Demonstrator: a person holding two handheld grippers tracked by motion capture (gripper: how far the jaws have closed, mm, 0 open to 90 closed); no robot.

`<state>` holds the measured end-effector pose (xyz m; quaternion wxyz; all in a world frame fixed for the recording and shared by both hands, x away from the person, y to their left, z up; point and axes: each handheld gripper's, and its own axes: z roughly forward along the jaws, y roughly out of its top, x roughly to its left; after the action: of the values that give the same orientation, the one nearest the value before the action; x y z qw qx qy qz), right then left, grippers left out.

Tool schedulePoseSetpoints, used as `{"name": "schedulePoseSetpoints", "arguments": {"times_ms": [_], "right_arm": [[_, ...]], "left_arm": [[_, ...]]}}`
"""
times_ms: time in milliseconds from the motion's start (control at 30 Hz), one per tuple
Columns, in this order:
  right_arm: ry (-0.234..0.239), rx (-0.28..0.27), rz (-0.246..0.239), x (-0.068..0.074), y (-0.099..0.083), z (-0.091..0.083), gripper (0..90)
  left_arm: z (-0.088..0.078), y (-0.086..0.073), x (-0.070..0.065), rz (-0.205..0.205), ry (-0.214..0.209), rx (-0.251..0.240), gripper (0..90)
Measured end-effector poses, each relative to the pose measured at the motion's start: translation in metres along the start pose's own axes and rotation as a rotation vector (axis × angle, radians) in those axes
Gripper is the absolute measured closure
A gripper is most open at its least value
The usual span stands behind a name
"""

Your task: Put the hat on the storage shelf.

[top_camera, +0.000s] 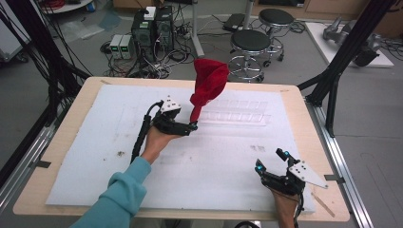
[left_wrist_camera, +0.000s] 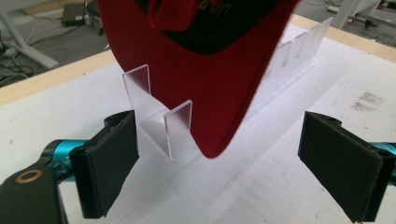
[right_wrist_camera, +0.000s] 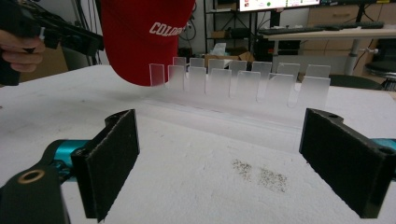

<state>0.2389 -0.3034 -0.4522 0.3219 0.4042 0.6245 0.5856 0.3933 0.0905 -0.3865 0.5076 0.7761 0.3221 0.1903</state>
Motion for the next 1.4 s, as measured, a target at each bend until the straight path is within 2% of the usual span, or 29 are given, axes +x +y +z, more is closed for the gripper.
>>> {"name": "schedulePoseSetpoints", "arguments": {"times_ms": [67,167,200,300,433,567,700,833,967,1033,1100,1233,1400], "right_arm": [[-0.004,-0.006,-0.007,0.000,0.000,0.000,11.1],[-0.004,-0.011,-0.007,0.000,0.000,-0.001,11.0],[-0.005,-0.013,-0.004,0.001,-0.001,-0.001,11.0],[-0.009,-0.014,0.000,0.001,-0.001,-0.002,11.0],[-0.014,-0.012,-0.011,0.001,0.000,-0.001,11.0],[-0.027,-0.011,-0.009,0.002,0.000,-0.001,11.1],[-0.031,0.003,-0.009,0.003,0.000,0.000,11.0],[-0.035,0.009,-0.017,0.004,0.000,0.001,11.1],[-0.040,0.008,-0.023,0.003,0.000,0.001,11.0],[-0.040,0.011,-0.016,0.003,0.000,0.001,11.0],[-0.041,0.012,-0.020,0.003,0.000,0.001,11.0],[-0.041,0.010,-0.024,0.003,0.000,0.001,11.0],[-0.056,0.009,-0.018,0.003,0.000,0.001,11.0]], "left_arm": [[-0.009,-0.003,0.001,0.002,-0.014,-0.012,12.6],[-0.035,-0.014,0.002,0.038,-0.020,-0.076,12.6],[-0.044,-0.018,0.003,0.044,-0.023,-0.083,12.7],[-0.073,-0.034,0.010,0.066,-0.023,-0.114,12.7],[-0.114,-0.062,0.025,0.074,-0.011,-0.158,12.9],[-0.145,-0.095,0.041,0.050,0.025,-0.165,12.9],[-0.168,-0.122,0.051,0.015,0.052,-0.198,12.9],[-0.180,-0.139,0.056,0.010,0.058,-0.218,12.9],[-0.188,-0.152,0.058,-0.007,0.073,-0.261,12.9],[-0.189,-0.153,0.057,0.004,0.077,-0.286,12.9],[-0.189,-0.153,0.057,0.010,0.082,-0.283,13.2],[-0.188,-0.153,0.057,-0.008,0.104,-0.272,13.1],[-0.190,-0.155,0.059,-0.028,0.111,-0.290,13.2]]}}
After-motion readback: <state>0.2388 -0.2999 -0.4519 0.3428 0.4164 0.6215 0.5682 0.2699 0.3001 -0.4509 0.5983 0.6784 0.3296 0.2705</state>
